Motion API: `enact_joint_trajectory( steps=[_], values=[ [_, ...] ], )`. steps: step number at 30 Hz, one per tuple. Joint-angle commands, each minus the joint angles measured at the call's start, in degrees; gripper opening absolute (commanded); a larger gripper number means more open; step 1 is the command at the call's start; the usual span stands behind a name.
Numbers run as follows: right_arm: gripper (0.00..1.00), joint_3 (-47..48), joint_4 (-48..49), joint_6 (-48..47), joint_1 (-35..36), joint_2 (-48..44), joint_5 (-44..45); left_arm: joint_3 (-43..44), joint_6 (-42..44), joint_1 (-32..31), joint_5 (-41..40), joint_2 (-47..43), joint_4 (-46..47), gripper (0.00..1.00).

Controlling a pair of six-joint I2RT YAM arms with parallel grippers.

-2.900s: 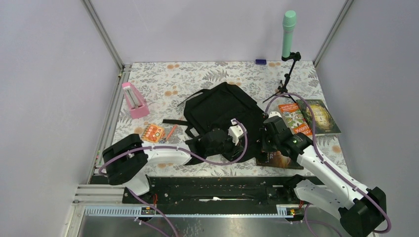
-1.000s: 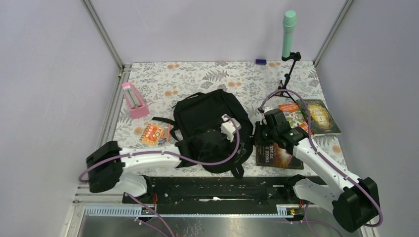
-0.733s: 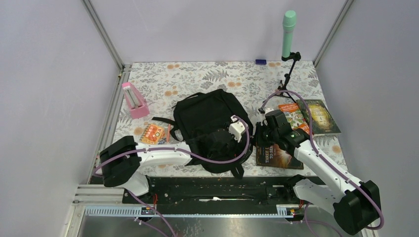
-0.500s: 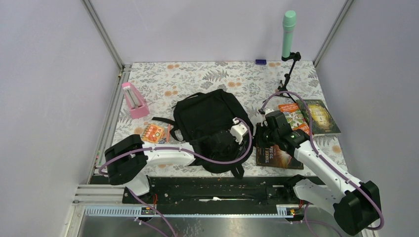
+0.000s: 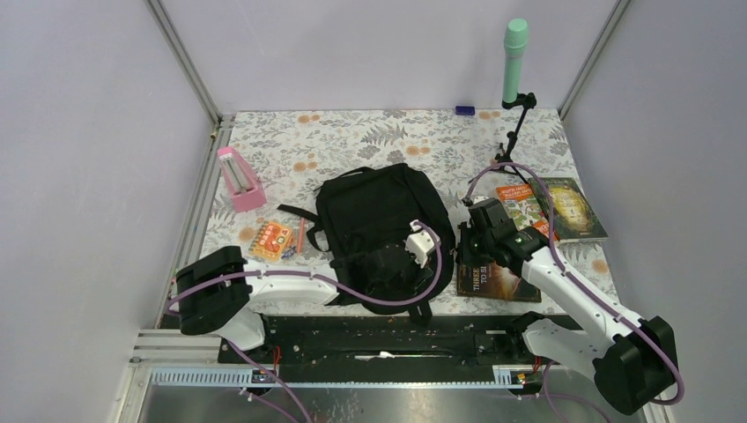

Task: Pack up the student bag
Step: Unzip the student bag at the center of the board.

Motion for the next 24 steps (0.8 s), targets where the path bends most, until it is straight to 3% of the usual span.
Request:
enact_joint_trajectory(
  steps=[1, 7, 24],
  values=[
    [0.00, 4.8, -1.6, -2.7, -0.3, 1.5, 10.2, -3.5, -0.8, -0.8, -1.3, -4.1, -1.0, 0.00],
    [0.00, 6.3, -1.6, -4.6, -0.6, 4.3, 14.4, -6.1, -2.2, -2.0, -1.7, -7.0, -1.6, 0.00],
    [0.00, 8.8, -0.7, -6.3, -2.1, 14.8, 14.4, -12.9, -3.6, -3.6, 1.5, -18.7, -7.0, 0.00]
  ],
)
